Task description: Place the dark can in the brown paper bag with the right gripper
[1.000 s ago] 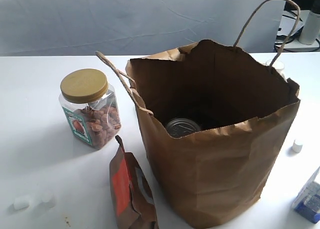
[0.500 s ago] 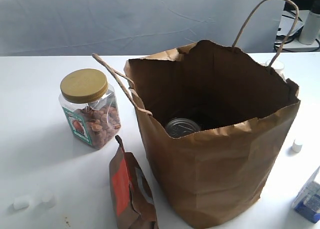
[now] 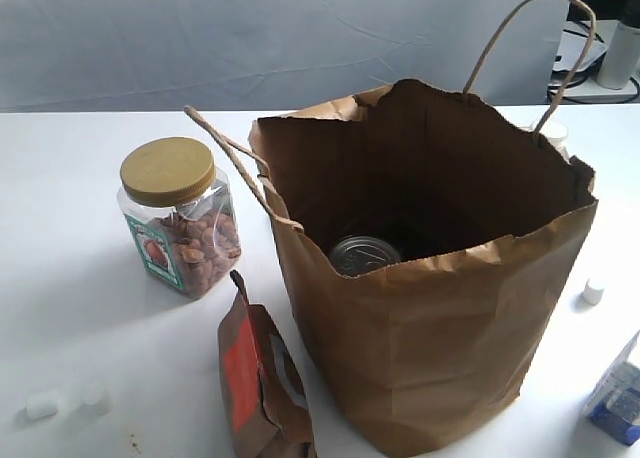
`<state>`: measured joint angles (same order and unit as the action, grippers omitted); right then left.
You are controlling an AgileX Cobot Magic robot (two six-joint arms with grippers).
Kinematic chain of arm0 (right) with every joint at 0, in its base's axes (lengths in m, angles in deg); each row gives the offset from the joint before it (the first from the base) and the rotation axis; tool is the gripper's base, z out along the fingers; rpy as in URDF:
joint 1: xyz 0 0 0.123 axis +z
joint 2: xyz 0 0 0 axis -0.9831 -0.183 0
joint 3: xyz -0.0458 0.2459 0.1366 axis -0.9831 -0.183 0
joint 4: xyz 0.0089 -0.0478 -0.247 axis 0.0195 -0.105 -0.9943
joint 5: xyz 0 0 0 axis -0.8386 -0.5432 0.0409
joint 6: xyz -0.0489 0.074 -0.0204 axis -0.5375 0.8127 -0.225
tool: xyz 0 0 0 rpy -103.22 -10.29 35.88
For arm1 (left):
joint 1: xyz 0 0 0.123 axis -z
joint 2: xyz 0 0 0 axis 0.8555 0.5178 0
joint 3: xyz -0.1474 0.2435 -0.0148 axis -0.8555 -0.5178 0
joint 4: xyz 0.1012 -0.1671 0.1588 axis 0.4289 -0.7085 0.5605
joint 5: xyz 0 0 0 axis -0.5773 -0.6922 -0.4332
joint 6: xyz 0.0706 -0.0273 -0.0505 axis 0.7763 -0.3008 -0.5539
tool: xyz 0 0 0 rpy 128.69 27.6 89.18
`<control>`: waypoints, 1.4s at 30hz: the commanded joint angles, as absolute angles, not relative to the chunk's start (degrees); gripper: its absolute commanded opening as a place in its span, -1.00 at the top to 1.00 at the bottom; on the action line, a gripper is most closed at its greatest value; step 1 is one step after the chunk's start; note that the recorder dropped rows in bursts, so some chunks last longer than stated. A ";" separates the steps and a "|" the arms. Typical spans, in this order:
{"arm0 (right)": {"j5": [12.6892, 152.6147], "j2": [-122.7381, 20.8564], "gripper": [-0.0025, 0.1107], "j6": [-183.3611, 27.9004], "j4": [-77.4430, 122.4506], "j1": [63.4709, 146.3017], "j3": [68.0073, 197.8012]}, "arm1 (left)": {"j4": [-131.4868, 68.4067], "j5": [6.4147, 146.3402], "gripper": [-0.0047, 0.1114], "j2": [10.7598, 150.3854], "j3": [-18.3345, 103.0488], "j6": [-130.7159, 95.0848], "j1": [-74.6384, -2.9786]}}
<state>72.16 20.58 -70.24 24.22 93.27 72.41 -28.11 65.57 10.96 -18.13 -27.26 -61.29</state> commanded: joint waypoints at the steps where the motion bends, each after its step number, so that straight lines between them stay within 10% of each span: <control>1: 73.73 20.86 0.96 -78.76 26.64 92.67 69.32 | -27.96 65.93 0.92 10.76 -18.33 -27.45 -60.94; 42: 74.85 20.86 0.96 -80.92 28.57 93.01 68.01 | -27.96 65.93 0.92 10.76 -18.33 -27.45 -60.94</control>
